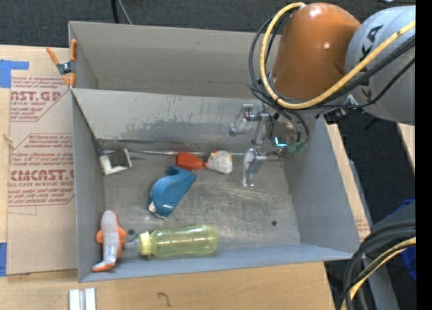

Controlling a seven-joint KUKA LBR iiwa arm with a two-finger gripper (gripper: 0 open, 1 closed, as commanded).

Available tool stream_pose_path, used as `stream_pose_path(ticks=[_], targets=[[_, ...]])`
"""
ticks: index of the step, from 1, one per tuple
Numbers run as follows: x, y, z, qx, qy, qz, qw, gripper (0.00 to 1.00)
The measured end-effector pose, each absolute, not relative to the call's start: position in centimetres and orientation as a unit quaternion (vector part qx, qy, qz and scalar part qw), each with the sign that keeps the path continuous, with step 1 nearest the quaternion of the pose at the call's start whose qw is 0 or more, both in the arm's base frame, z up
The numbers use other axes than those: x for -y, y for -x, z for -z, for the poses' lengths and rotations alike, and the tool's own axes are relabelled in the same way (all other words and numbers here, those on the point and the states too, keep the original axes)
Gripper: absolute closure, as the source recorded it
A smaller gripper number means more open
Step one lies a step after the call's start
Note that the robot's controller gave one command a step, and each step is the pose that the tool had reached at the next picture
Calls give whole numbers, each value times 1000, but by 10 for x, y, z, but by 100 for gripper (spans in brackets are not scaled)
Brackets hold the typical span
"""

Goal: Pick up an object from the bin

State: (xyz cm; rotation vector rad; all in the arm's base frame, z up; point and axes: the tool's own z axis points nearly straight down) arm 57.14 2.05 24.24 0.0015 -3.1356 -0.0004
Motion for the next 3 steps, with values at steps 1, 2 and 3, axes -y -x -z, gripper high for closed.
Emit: stream_pose_path(ticks=[1, 2, 3], targets=[[-20, -573, -247, 1000, 0, 0, -1, 0], [-52, -563, -193, 998, -58, 0, -3, 0], [-111, -531, -164, 1000, -16, 0, 0, 0]])
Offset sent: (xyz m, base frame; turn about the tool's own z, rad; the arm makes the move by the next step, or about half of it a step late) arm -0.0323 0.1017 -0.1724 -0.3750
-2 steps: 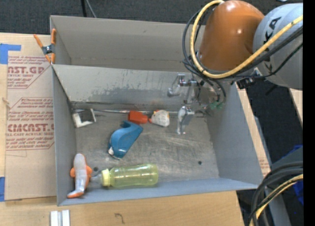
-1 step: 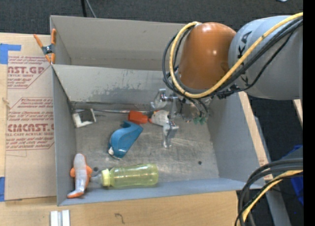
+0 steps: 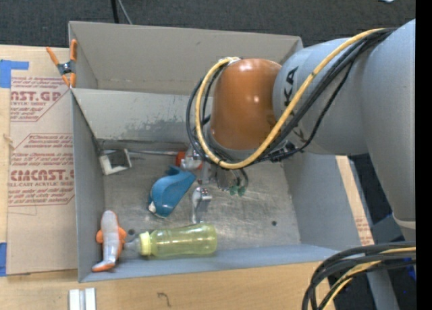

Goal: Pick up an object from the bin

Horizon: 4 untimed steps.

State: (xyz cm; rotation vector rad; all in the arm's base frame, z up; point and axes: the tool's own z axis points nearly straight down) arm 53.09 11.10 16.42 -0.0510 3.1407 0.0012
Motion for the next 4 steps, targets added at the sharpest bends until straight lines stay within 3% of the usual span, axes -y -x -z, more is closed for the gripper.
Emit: stream_pose_path(ticks=[1, 2, 3, 4], targets=[[-134, -546, -151, -985, 173, 0, 1, 0], [-124, -567, -101, -977, 211, -1, 2, 0], [-120, -587, -82, -962, 273, 4, 8, 100], [-120, -587, -82, -962, 273, 4, 8, 100]])
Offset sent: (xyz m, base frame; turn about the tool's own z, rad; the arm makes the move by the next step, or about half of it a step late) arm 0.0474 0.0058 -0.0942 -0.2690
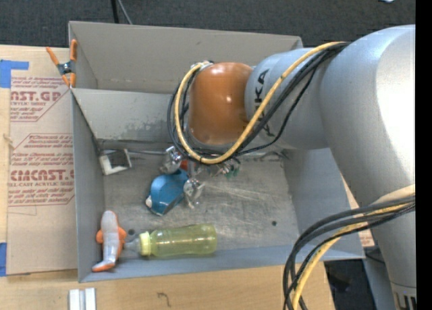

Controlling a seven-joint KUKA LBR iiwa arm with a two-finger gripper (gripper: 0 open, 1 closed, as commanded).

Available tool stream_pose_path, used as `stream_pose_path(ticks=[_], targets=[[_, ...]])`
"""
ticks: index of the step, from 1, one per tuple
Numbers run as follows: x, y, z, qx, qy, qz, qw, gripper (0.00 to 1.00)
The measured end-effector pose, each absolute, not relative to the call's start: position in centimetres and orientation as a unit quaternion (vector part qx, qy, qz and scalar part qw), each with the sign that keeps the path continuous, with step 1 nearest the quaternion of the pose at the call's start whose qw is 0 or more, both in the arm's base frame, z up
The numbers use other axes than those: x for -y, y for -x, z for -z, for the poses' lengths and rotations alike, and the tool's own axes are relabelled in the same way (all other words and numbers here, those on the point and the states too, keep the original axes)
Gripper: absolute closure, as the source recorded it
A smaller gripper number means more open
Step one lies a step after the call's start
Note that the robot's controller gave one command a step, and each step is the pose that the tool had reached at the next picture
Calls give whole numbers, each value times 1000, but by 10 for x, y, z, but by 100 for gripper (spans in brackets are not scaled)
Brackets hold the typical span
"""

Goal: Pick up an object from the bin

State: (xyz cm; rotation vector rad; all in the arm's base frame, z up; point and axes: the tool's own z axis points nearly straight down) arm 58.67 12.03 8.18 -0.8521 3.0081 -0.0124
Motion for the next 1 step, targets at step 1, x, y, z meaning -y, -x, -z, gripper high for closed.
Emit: stream_pose_path(ticks=[1], targets=[[-121, -586, -84, -962, 272, 3, 8, 100]])
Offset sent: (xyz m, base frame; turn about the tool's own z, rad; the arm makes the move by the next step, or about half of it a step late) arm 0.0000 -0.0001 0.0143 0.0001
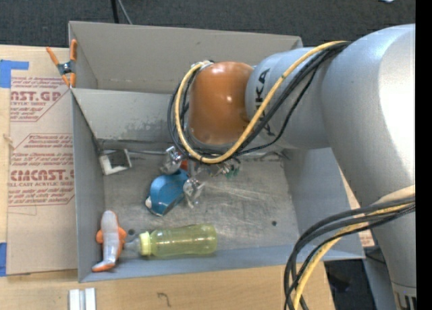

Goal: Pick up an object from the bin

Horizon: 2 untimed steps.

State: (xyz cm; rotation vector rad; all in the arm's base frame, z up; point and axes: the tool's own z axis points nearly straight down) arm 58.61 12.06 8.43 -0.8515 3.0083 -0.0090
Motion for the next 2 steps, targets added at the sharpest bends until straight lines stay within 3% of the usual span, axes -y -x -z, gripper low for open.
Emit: stream_pose_path(ticks=[2], targets=[[-122, -583, -99, -962, 273, 0, 0, 100]])
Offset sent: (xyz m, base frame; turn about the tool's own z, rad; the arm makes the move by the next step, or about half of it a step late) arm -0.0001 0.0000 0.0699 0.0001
